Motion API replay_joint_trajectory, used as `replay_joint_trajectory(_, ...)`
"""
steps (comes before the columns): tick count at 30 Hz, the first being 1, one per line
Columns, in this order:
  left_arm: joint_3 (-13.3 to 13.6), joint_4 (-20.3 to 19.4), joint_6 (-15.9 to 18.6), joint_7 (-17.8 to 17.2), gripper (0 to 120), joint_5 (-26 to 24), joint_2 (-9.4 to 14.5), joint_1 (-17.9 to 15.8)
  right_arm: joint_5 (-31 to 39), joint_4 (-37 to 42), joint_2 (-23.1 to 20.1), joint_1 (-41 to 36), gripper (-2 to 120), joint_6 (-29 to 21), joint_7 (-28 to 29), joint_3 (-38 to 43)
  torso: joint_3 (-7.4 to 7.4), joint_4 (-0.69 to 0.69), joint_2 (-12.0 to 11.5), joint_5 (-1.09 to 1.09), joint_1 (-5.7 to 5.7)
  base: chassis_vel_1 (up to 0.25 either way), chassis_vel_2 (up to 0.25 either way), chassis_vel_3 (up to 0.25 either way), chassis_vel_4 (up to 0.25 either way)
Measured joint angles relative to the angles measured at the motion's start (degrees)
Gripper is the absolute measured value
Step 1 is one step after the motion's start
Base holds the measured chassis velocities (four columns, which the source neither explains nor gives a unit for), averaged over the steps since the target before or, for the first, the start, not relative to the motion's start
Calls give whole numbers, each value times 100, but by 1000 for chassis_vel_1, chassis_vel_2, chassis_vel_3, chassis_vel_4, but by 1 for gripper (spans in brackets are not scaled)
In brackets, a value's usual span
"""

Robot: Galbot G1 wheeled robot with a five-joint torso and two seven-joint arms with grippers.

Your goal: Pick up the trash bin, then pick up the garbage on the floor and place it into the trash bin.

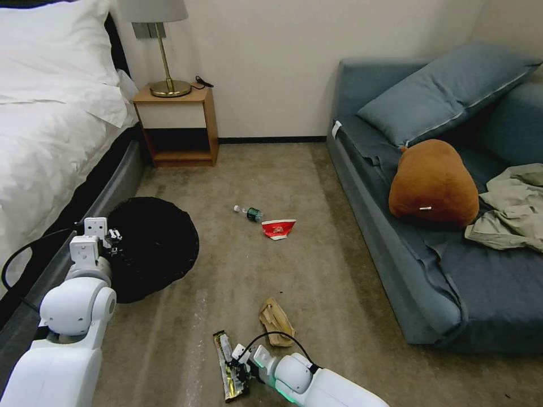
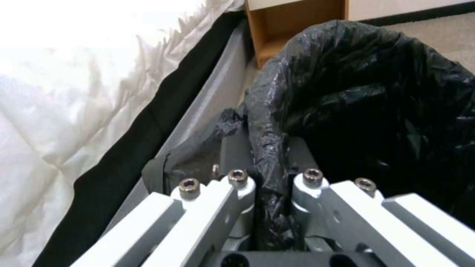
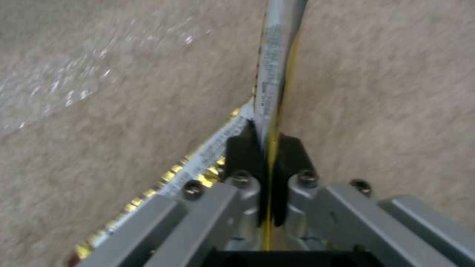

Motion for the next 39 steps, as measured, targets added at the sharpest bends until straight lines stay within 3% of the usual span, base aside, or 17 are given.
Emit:
replay_joint_trajectory(11, 14, 27, -18, 10, 3, 12, -21, 2, 17, 186, -211, 497, 0, 102, 76, 96, 0, 0, 0, 0, 0, 0, 0, 0, 0)
replay_joint_trajectory(19, 45, 83, -38, 22, 3, 43, -49, -15, 171, 602, -638, 1108, 0, 91, 121, 206, 0, 0, 0, 1, 0, 0, 0, 0, 0)
replay_joint_trajectory(32, 254, 249, -128, 146, 3, 2, 54, -226, 1290, 2368, -1742, 2143, 0, -325, 39, 883, 0, -1, 0, 1, 1, 0, 0, 0, 0)
replay_joint_trajectory(39, 431, 308, -233, 250, 3, 2, 22, -275, 1688, 2986, -1696, 2461, 0, -551, 98, 880, 0, -2, 0, -1, 1, 0, 0, 0, 0)
